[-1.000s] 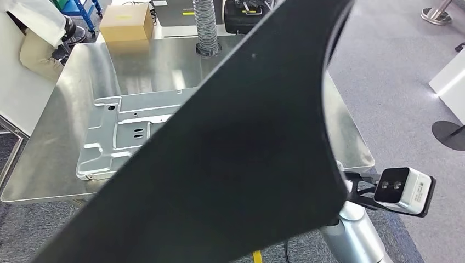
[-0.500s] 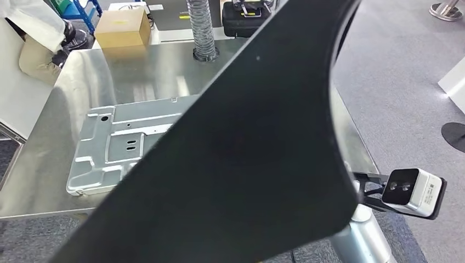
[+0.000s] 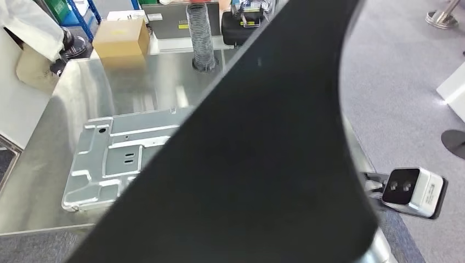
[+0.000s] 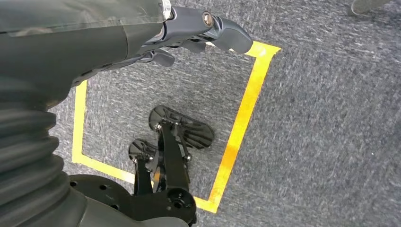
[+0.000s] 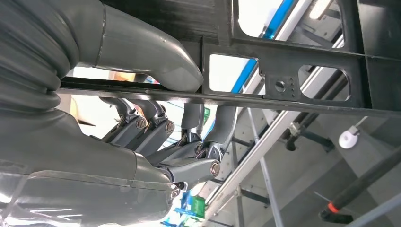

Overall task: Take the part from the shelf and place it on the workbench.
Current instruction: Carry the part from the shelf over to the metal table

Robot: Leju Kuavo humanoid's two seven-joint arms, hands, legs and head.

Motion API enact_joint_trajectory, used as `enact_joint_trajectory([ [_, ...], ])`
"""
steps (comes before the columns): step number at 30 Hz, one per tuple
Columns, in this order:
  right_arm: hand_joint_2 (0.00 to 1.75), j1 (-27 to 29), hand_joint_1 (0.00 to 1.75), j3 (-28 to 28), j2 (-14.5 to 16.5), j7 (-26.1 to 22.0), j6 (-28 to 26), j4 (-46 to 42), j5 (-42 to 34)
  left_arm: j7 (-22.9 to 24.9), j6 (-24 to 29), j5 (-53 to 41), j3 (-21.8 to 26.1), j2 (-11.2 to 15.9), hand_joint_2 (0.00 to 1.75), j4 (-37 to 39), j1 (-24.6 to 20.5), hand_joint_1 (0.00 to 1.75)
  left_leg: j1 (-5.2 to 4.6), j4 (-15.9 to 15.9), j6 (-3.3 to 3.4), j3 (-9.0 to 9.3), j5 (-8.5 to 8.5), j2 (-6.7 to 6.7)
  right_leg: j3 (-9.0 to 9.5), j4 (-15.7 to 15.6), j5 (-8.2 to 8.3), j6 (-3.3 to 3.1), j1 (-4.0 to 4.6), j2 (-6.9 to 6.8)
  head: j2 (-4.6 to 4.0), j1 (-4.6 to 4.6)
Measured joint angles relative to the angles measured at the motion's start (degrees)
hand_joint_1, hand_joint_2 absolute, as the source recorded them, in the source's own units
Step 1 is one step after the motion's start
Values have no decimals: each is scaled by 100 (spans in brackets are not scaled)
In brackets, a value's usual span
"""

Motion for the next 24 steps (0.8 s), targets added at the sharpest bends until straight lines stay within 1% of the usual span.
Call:
enact_joint_trajectory([
  [1,175,-1,175,-1,0,-1,-3,-1,5,12,18,0,4,1,175,-1,1,0,-2,-1,18,-3,-18,0,-5,-7,-4,12,-2,-2,0,1],
  [2,175,14,175,-13,-3,-37,-12,-9,39,28,31,-4,22,3,175,-1,3,0,10,-25,69,23,-44,1,-70,134,-87,49,-8,-7,0,9],
  [3,175,41,175,-33,-10,-84,-21,-18,80,45,43,-9,44,5,175,-2,6,0,21,-46,121,52,-74,2,-205,396,-215,90,-18,-13,0,17],
  [4,175,87,175,-58,-20,-138,-30,-26,124,53,41,-16,66,8,175,-2,11,0,33,-71,167,92,-103,2,-414,786,-382,130,-30,-17,0,23],
  [5,175,147,175,-84,-34,-196,-37,-33,169,57,32,-23,85,9,175,-2,14,0,45,-96,205,142,-135,1,-683,1262,-554,166,-42,-21,0,30],
  [6,175,206,175,-100,-47,-226,-36,-34,188,55,26,-29,91,10,175,-2,16,0,43,-95,209,174,-165,-1,-920,1597,-612,178,-52,-21,0,30],
  [7,175,262,175,-109,-58,-248,-34,-34,202,49,21,-37,93,11,175,-2,22,0,43,-93,206,216,-200,-4,-1072,1743,-555,185,-62,-21,0,31],
  [8,175,306,175,-116,-67,-269,-32,-35,214,43,17,-44,95,11,175,-2,28,0,43,-91,198,270,-240,-7,-1103,1639,-369,184,-70,-22,0,31],
  [9,175,340,175,-125,-71,-287,-31,-42,225,37,14,-52,96,10,175,-2,33,0,43,-89,184,332,-284,-10,-1024,1318,-92,175,-76,-23,0,32],
  [10,175,362,175,-137,-72,-299,-30,-51,235,31,13,-56,97,10,175,-2,37,0,43,-87,164,386,-332,-12,-887,889,187,158,-79,-27,0,32],
  [11,175,376,175,-149,-72,-307,-29,-60,246,27,12,-58,97,9,175,-2,35,0,33,-76,134,427,-379,-14,-745,508,375,139,-68,-31,-1,30],
  [12,175,388,175,-159,-72,-309,-29,-70,256,25,12,-60,97,9,175,-2,32,0,25,-71,104,450,-414,-15,-651,257,471,118,-56,-32,-1,27],
  [13,175,402,175,-170,-73,-308,-30,-80,275,23,14,-60,97,10,175,-2,29,0,17,-72,71,459,-442,-13,-608,143,479,94,-43,-28,-1,24],
  [14,175,419,175,-181,-73,-303,-36,-95,309,22,18,-60,97,10,175,-2,23,0,10,-79,39,469,-459,-11,-593,128,445,71,-31,-20,-1,20],
  [16,175,458,175,-217,-72,-260,-75,-160,448,24,35,-54,97,9,175,-3,11,0,17,-73,-23,490,-509,-3,-564,94,425,9,-49,-10,0,18],
  [17,175,474,175,-236,-70,-218,-118,-205,541,26,47,-47,99,6,175,-4,6,0,23,29,-52,459,-584,-1,-536,69,417,-22,-60,-14,0,8],
  [18,175,491,175,-255,-70,-165,-174,-254,643,27,60,-37,104,3,175,-4,2,0,31,256,-81,362,-713,1,-506,45,408,-51,-71,-20,0,2],
  [19,175,513,175,-276,-70,-108,-242,-300,751,28,73,-27,114,1,175,-5,2,0,40,606,-102,189,-880,2,-484,36,393,-74,-70,-27,0,-5],
  [20,175,540,175,-296,-72,-54,-317,-337,859,29,86,-21,126,1,175,-5,5,0,44,1025,-118,-37,-1054,3,-471,35,375,-92,-67,-32,0,-13],
  [21,175,571,175,-316,-74,-7,-402,-366,975,29,100,-14,140,2,175,-6,11,0,47,1393,-129,-252,-1164,3,-458,36,360,-102,-62,-33,0,-11],
  [22,175,600,175,-336,-81,30,-505,-386,1110,31,113,-7,160,2,175,-7,18,0,47,1594,-132,-395,-1165,3,-441,36,343,-105,-58,-30,0,-12],
  [23,175,621,175,-353,-91,63,-619,-397,1249,32,123,7,184,1,175,-7,24,0,47,1560,-127,-426,-1039,3,-415,37,325,-104,-56,-24,0,-14],
  [24,175,628,175,-371,-109,100,-742,-402,1381,33,134,26,211,1,175,-7,27,0,47,1290,-111,-341,-811,3,-378,37,304,-98,-53,-18,0,-12],
])
